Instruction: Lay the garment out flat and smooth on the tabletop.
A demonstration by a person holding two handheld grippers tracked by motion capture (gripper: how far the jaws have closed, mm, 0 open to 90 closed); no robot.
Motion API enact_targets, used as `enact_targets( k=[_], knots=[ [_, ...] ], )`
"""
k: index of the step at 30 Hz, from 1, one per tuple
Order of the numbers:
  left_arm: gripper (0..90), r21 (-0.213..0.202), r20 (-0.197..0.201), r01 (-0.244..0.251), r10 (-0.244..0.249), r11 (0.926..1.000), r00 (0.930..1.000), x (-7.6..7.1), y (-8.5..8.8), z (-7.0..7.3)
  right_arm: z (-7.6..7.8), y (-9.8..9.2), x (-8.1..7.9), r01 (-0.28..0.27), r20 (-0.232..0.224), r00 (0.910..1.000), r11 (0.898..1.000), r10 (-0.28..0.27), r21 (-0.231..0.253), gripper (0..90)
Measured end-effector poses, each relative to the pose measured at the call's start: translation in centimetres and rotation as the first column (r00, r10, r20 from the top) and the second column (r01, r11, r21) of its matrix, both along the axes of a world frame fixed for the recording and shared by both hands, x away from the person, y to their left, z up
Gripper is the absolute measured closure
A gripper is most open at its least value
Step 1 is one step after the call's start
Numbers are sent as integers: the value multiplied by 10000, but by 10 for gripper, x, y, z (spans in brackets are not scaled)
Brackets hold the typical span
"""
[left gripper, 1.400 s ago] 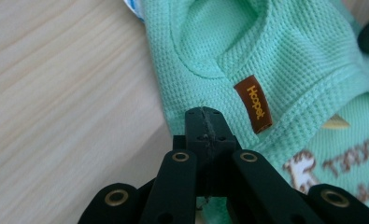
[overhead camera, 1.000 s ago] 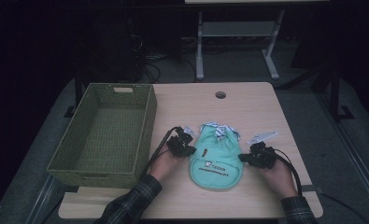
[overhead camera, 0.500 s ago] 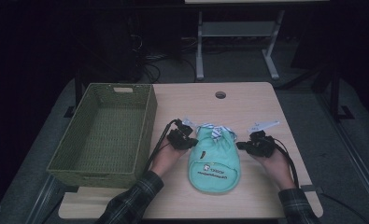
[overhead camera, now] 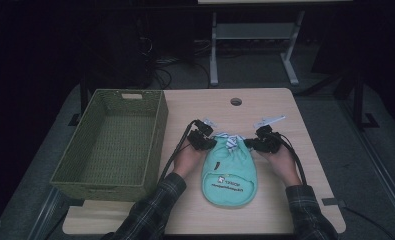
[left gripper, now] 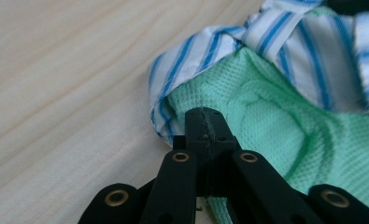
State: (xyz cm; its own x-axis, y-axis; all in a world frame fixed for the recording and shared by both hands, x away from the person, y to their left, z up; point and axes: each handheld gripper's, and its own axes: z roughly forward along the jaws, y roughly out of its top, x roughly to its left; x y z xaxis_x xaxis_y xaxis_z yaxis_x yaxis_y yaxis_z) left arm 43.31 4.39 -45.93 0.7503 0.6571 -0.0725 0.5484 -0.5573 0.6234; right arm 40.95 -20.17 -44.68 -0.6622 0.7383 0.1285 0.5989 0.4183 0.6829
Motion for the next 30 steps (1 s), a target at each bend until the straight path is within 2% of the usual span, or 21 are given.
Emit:
enact_targets(
  k=[3, 7, 9, 11, 12, 15, 16, 17, 18, 21, 24, 30],
  knots=[
    [897, -46, -40, 71, -72, 10000, 10000, 1, 2, -1, -8, 2, 3, 12, -181, 9998, 9996, -17, -275, 900],
    [897, 99, 39, 159, -159, 9998, 9999, 0, 1, 0, -16, 3, 6, -56, -365, 9993, 9999, 50, -150, 900],
    [898, 107, 79, 201, -202, 9997, 9998, 0, 1, -1, -20, 7, 8, -145, -366, 9992, 9994, 133, -318, 900],
    [898, 79, 91, 224, -225, 9997, 9997, 0, 1, -1, -19, 9, 8, -96, -158, 9998, 9985, 87, -541, 900],
    [898, 83, 89, 242, -243, 9997, 9997, 0, 1, -1, -18, 9, 8, -62, 2, 10000, 9961, 62, -886, 900],
    [899, 75, 93, 290, -291, 9996, 9995, 0, 1, -1, -17, 6, 9, 71, 185, 9998, 9931, -50, -1170, 900],
    [899, 105, 82, 305, -306, 9995, 9995, 1, 2, -1, -17, 5, 9, 151, 234, 9997, 9918, -123, -1267, 900],
    [899, 37, 56, 283, -284, 9996, 9996, 1, 2, -1, -17, 4, 9, 290, 392, 9990, 9868, -231, -1590, 900],
    [899, 69, 29, 324, -324, 9995, 9995, 1, 3, -1, -17, 0, 9, 463, 427, 9983, 9854, -398, -1640, 900],
    [899, 49, 19, 313, -313, 9995, 9995, 1, 3, -1, -18, -8, 11, 518, 46, 9987, 9931, -516, -1053, 900],
    [898, -57, -71, 260, -260, 9996, 9996, 2, 4, -1, -18, -6, 11, 447, 121, 9990, 9925, -436, -1133, 900],
    [896, -573, -284, 168, -184, 9982, 9994, 2, 10, 2, -8, -10, 6, 435, 170, 9989, 9977, -427, -524, 900]
  ],
)
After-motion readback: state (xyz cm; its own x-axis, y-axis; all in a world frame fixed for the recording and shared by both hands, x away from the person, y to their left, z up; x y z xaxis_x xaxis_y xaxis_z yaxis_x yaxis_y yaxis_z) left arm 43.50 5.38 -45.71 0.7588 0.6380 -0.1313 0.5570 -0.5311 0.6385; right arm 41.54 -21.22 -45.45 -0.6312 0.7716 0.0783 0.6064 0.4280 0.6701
